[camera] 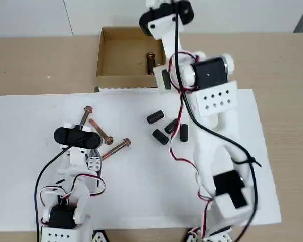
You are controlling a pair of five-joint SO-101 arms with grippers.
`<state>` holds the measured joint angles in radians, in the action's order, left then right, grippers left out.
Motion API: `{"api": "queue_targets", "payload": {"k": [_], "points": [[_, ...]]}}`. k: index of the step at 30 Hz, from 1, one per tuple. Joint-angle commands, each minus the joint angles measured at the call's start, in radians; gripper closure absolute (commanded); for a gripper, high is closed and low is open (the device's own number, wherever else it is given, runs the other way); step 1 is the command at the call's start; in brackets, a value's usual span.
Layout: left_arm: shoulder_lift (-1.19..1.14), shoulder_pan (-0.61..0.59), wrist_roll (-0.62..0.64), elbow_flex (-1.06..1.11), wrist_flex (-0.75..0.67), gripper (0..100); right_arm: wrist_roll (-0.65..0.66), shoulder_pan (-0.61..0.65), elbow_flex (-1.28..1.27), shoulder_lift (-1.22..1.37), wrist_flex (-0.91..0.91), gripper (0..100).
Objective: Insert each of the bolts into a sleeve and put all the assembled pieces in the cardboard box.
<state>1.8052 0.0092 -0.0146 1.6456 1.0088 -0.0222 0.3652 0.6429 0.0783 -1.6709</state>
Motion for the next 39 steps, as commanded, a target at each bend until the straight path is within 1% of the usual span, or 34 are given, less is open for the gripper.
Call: {"api": "queue_targets", "payload": {"k": [1,7,11,16,18,21,23,30,39], "points": [[0.011,0.003,0.005,-0.002,-0.002,99,-0.054,-0.005,-0.129,-0.127,-0.008,99.5],[0.011,0.003,0.005,-0.002,-0.002,99,-0.133,-0.01,-0.325,-0.185,-0.007,99.5],[0.011,0.003,0.005,-0.002,-0.002,99,-0.137,-0.021,-0.44,-0.183,0.028,99.4],[0.011,0.003,0.005,-0.002,-0.002,99,-0.135,-0.065,-0.603,-0.183,0.128,98.5],[0.011,0.003,0.005,-0.002,-0.002,99,-0.132,-0.084,-0.669,-0.183,0.168,93.5],[0.011,0.003,0.005,-0.002,-0.002,99,-0.13,-0.104,-0.753,-0.183,0.226,83.4],[0.011,0.003,0.005,-0.002,-0.002,99,-0.13,-0.108,-0.792,-0.183,0.257,81.6],[0.011,0.003,0.005,-0.002,-0.002,99,-0.129,-0.084,-0.896,-0.179,0.367,81.6],[0.011,0.003,0.005,-0.002,-0.002,99,-0.129,-0.085,-0.901,-0.016,0.469,81.6]]}}
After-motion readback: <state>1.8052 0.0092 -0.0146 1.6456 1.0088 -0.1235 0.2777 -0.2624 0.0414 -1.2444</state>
